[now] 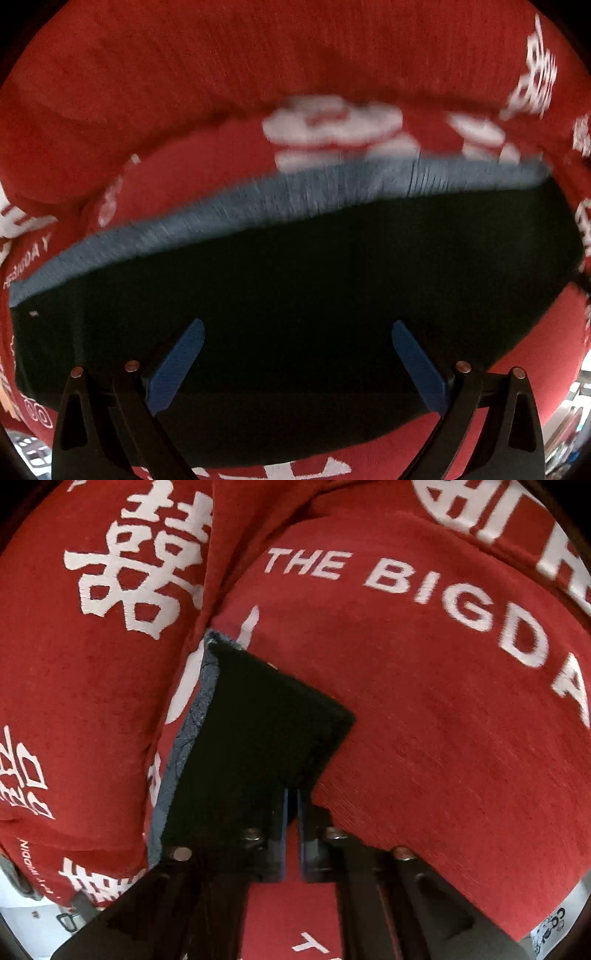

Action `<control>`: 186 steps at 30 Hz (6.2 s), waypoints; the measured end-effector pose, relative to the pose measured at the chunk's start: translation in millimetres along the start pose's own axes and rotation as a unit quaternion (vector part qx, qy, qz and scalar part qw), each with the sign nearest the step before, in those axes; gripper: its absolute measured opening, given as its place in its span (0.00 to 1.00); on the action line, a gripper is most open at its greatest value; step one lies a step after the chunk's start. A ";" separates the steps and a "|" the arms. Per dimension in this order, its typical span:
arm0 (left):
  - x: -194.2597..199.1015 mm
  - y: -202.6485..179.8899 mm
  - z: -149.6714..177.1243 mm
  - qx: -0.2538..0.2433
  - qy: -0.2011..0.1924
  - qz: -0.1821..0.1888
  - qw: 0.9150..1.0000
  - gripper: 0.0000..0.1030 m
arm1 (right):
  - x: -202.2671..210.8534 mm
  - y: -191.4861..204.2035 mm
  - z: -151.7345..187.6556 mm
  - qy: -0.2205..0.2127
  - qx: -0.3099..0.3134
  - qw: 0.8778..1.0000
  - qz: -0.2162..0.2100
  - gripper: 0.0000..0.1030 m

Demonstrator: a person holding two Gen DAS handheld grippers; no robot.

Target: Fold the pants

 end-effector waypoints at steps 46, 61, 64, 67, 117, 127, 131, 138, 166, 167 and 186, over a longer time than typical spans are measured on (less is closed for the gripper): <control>-11.3 -6.3 -3.9 0.000 0.014 -0.015 1.000 1.00 | 1.1 -18.6 40.9 0.071 0.011 0.997 -0.043 0.48; -13.2 -7.2 -7.2 -0.004 0.017 -0.013 1.000 1.00 | -10.3 -16.8 20.8 0.046 0.011 0.995 -0.092 0.48; -13.9 -6.9 -9.4 -0.005 0.023 -0.011 1.000 1.00 | -12.3 -15.1 16.5 0.041 0.012 0.993 -0.107 0.48; -13.7 -8.2 -11.3 -0.011 0.021 -0.014 1.000 1.00 | -17.6 -10.9 7.6 0.028 0.014 0.992 -0.125 0.48; 32.8 294.1 111.3 0.158 -0.020 0.011 0.987 0.88 | -132.1 241.5 336.7 -0.037 0.590 0.769 0.242 0.32; 66.4 251.9 85.2 0.099 -0.053 0.088 0.990 0.88 | -59.0 269.3 374.8 0.008 0.609 0.785 0.113 0.51; 73.7 198.2 63.4 0.050 -0.055 0.141 0.987 0.88 | -53.7 219.9 288.3 0.071 0.370 0.926 0.038 0.54; 42.3 126.5 38.2 0.028 -0.019 0.170 0.985 0.68 | -76.8 142.4 217.1 0.128 0.081 0.985 -0.084 0.54; 79.8 175.2 112.1 0.009 0.035 0.017 0.999 0.89 | -48.6 176.9 265.7 0.185 0.206 0.961 -0.001 0.20; 85.6 176.4 115.1 0.005 0.034 0.019 0.999 0.89 | -43.8 178.6 270.9 0.185 0.206 0.961 0.003 0.22; 153.9 219.0 131.2 -0.016 0.014 0.020 1.000 1.00 | 50.1 262.9 327.2 0.054 0.449 0.884 0.119 1.00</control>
Point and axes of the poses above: each gripper's, at about its wrist camera, not at the fingertips, and x roughly against the way its jaws point, y to its left, z to its underside, the point moved 7 cm from there along -x, roughly the way its jaws point, and after that the axes turned 1 degree about -y, right-handed, at the moved point
